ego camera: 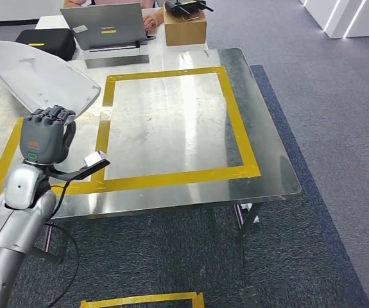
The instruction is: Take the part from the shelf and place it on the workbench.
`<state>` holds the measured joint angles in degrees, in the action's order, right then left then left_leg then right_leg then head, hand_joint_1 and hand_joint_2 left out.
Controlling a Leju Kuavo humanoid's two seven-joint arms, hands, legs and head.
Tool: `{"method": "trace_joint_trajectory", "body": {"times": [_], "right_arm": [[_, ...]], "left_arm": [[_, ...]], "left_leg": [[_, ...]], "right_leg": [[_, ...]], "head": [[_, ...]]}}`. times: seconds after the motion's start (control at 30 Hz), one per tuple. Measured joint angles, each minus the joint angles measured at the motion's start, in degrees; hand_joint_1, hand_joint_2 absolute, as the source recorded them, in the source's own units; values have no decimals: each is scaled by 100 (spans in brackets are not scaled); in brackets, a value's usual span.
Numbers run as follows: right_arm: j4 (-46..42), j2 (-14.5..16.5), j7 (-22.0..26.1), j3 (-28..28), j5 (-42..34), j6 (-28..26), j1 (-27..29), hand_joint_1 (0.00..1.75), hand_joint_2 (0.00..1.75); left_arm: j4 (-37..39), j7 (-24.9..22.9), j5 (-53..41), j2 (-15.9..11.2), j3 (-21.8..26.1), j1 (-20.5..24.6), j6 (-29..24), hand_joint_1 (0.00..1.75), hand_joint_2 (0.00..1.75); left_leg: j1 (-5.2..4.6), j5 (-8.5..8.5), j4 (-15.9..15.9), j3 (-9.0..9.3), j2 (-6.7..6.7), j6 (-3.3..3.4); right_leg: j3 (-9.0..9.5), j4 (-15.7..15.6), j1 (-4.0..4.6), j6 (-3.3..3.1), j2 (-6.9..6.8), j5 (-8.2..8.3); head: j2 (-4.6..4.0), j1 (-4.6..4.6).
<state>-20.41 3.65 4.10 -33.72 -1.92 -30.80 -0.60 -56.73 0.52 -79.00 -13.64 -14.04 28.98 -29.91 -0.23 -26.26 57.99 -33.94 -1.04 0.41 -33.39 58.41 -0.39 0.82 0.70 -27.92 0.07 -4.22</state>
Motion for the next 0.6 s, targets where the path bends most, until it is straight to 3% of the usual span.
{"method": "trace_joint_trajectory", "body": {"times": [0.27, 0.6], "right_arm": [[73, 33, 7, -21, -19, -15, -25, 0, 0], [197, 50, 25, -20, -76, -44, -19, 0, 0]], "left_arm": [[1309, -713, 96, 118, -130, 702, 549, 175, 175], [2279, -1114, 163, 180, -137, 951, 789, 175, 175]], "left_leg": [[0, 2, 0, 0, 0, 0], [0, 0, 0, -4, 0, 0]], "right_leg": [[1, 0, 0, 1, 2, 1], [-3, 0, 0, 0, 1, 0]], "head": [[0, -1], [0, 0]]}}
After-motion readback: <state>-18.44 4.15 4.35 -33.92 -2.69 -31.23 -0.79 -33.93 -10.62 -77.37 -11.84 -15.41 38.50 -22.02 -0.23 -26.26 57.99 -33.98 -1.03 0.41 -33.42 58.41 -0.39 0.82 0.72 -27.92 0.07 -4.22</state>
